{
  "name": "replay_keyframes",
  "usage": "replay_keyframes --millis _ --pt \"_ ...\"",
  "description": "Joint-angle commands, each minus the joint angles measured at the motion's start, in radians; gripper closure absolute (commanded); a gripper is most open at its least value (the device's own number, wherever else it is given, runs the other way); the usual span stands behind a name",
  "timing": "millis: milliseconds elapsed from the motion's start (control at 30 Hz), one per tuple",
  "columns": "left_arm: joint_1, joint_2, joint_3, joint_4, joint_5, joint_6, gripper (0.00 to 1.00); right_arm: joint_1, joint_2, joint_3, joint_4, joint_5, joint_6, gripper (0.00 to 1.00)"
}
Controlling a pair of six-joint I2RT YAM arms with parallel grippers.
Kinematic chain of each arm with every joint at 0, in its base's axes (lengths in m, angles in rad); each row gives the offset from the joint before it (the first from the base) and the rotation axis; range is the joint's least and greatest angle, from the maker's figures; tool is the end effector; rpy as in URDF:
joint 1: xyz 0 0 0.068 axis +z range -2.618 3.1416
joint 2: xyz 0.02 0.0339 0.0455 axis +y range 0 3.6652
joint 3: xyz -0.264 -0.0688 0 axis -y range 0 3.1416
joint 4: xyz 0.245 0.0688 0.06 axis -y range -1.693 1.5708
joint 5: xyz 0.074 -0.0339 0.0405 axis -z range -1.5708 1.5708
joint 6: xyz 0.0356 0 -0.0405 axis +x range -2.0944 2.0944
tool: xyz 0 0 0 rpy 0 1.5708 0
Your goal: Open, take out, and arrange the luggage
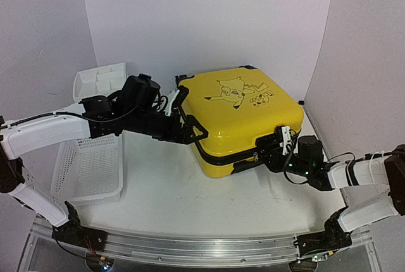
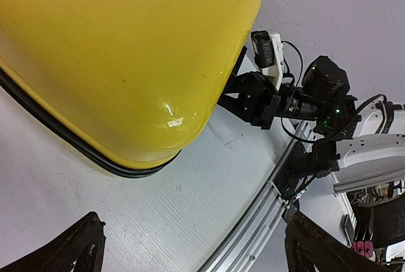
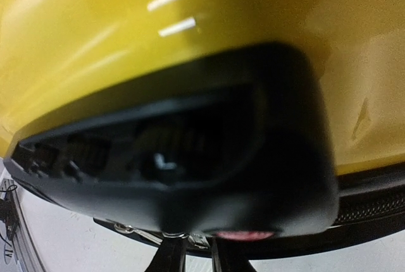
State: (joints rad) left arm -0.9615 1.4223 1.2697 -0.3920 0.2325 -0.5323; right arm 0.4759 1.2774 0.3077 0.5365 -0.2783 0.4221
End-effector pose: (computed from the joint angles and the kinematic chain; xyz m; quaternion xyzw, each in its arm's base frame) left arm 0.1793 -0.2713 0.3404 0.2399 0.8334 -0.4054 0.2891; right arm 0.1999 0.1140 0.1527 -0.0971 0.8321 0.3368 0.4298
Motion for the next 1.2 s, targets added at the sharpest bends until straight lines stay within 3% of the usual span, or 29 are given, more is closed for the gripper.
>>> replay_keyframes --millis 0,233,500,700,833,1000,1167 --pt "-0.002 -0.038 0.010 0.039 -0.014 -0.006 0.01 0.017 -0.002 0.051 0.076 0.007 0.007 0.89" --pt "-0.002 -0.031 0.012 0.025 -0.042 -0.012 0.01 0.018 -0.049 0.071 -0.019 0.010 -0.005 0.97" --pt "-0.051 0.064 0.126 -0.048 -0.117 0.017 0.01 0.017 -0.157 0.248 -0.705 0.330 -0.148 1.00" --pt "-0.172 0.193 0.295 -0.088 -0.187 0.122 0.09 0.017 -0.187 0.303 -0.896 0.449 -0.239 1.00" --pt "-0.269 0.300 0.395 -0.100 -0.310 0.210 0.11 0.017 -0.195 0.325 -0.933 0.504 -0.286 1.00" --pt "-0.310 0.448 0.535 -0.102 -0.302 0.265 0.11 0.017 -0.161 0.382 -0.914 0.246 -0.350 1.00" --pt "-0.311 0.531 0.635 -0.108 -0.289 0.279 0.15 0.035 -0.133 0.378 -0.727 0.046 -0.276 1.00"
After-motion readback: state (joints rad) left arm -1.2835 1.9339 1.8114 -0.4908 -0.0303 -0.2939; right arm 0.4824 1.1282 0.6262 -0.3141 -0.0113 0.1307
